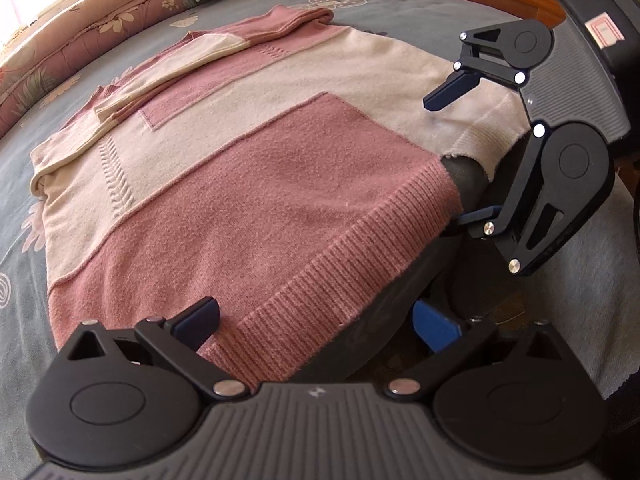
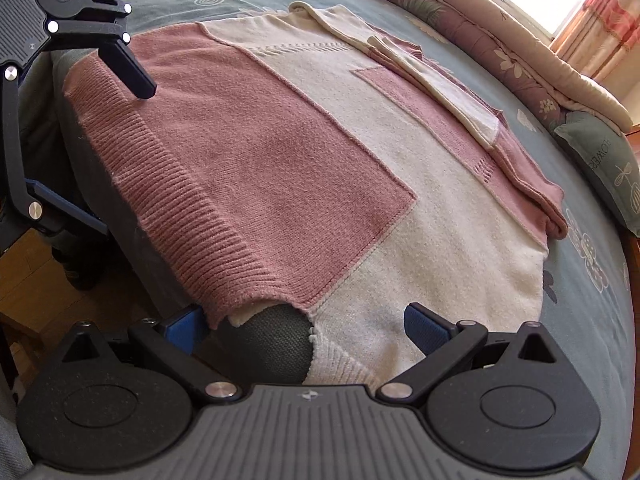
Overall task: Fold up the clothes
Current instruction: 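Grasp the pink ribbed hem with both tools, then lift the hem with both tools and carry it toward the collar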
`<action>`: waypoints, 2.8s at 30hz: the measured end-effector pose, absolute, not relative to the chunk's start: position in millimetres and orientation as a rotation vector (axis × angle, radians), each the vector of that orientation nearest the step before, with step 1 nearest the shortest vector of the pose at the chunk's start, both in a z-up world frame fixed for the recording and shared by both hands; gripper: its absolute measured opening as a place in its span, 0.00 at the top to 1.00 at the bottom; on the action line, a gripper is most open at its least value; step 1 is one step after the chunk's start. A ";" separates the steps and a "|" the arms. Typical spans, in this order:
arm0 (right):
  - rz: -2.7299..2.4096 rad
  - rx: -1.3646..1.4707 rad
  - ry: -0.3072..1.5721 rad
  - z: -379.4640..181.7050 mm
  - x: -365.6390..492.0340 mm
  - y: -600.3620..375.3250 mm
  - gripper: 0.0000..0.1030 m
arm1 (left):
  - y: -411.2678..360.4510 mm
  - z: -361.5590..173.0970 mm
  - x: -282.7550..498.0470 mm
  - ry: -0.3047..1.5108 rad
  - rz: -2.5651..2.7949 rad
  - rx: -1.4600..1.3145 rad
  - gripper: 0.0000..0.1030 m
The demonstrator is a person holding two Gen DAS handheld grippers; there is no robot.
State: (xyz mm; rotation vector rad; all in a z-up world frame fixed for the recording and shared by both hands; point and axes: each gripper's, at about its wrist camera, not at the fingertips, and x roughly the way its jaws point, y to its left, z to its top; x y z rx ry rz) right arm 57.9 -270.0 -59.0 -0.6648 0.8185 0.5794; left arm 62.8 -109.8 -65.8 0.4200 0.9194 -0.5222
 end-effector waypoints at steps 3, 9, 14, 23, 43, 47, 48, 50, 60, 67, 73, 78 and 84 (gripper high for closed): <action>0.577 -0.616 0.800 -50.7 56.1 -275.2 0.00 | -113.8 -66.3 62.8 0.906 -0.537 0.423 0.01; 0.553 -0.522 0.762 -37.4 61.6 -284.3 0.00 | -128.2 -61.4 69.8 0.858 -0.541 0.448 0.01; 0.529 -0.460 0.753 -31.9 69.2 -290.1 0.00 | -133.1 -59.5 77.4 0.817 -0.512 0.478 0.01; 0.537 -0.556 0.722 -39.8 65.1 -278.1 0.00 | -121.6 -45.0 87.7 0.753 -0.446 0.449 0.01; 0.413 -0.699 0.482 -46.4 52.7 -255.7 0.00 | -134.1 -64.0 78.4 0.656 -0.362 0.623 0.01; 0.326 -0.751 0.478 -60.4 54.4 -252.3 0.00 | -129.9 -63.2 80.9 0.659 -0.356 0.615 0.01; 0.304 -0.767 0.484 -60.6 55.4 -254.9 0.00 | -127.7 -63.0 80.6 0.658 -0.348 0.625 0.01; 0.261 -0.801 0.494 -61.2 57.1 -260.5 0.00 | -122.7 -64.8 78.1 0.652 -0.329 0.673 0.01; 0.180 -0.977 0.483 -70.3 55.0 -288.3 0.00 | -100.0 -70.4 65.9 0.610 -0.246 0.794 0.01; 0.181 -0.990 0.472 -72.5 61.5 -288.9 0.00 | -122.4 -76.8 76.2 0.559 -0.259 0.865 0.01; 0.179 -1.002 0.461 -74.6 66.2 -291.6 0.00 | -102.3 -81.5 73.9 0.552 -0.204 0.928 0.01; 0.172 -1.011 0.435 -77.9 70.8 -276.3 0.00 | -112.0 -83.9 78.0 0.537 -0.184 0.962 0.00; 0.145 -1.008 0.445 -78.4 69.8 -287.5 0.00 | -97.7 -83.9 78.6 0.551 -0.150 0.961 0.00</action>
